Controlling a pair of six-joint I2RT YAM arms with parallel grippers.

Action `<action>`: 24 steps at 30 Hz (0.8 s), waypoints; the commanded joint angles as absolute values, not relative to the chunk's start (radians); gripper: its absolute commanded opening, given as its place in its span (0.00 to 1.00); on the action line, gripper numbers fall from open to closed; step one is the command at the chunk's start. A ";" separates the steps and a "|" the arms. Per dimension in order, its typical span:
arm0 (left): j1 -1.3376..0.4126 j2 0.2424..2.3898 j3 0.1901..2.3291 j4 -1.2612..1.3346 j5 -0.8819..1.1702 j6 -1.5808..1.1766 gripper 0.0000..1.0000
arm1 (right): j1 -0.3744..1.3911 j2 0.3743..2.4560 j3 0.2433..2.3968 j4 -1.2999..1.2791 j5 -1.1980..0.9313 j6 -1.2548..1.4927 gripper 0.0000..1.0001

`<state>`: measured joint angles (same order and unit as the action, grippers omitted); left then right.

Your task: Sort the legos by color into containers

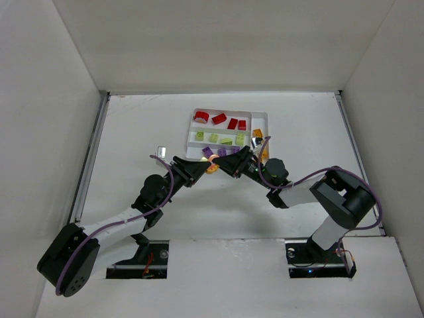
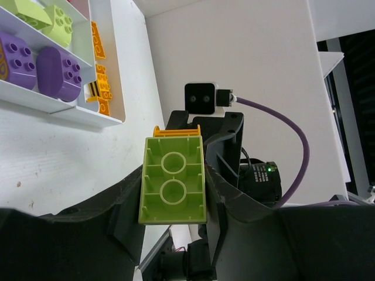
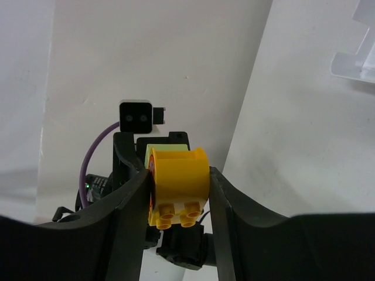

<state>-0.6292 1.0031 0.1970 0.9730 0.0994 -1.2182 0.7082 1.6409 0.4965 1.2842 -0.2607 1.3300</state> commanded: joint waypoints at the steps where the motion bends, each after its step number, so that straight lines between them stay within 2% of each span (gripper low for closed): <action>1: -0.637 0.980 0.241 1.060 0.100 -1.210 0.40 | 0.706 1.632 0.505 1.496 -0.248 1.324 0.43; 7: -0.616 0.965 0.242 1.046 0.106 -1.204 0.48 | 0.673 1.598 0.471 1.474 -0.258 1.310 0.43; 15: -0.596 0.953 0.239 1.006 0.103 -1.186 0.48 | 0.643 1.591 0.437 1.480 -0.276 1.310 0.43; 24: -0.613 0.983 0.258 1.008 0.097 -1.170 0.36 | 0.648 1.617 0.439 1.491 -0.276 1.319 0.43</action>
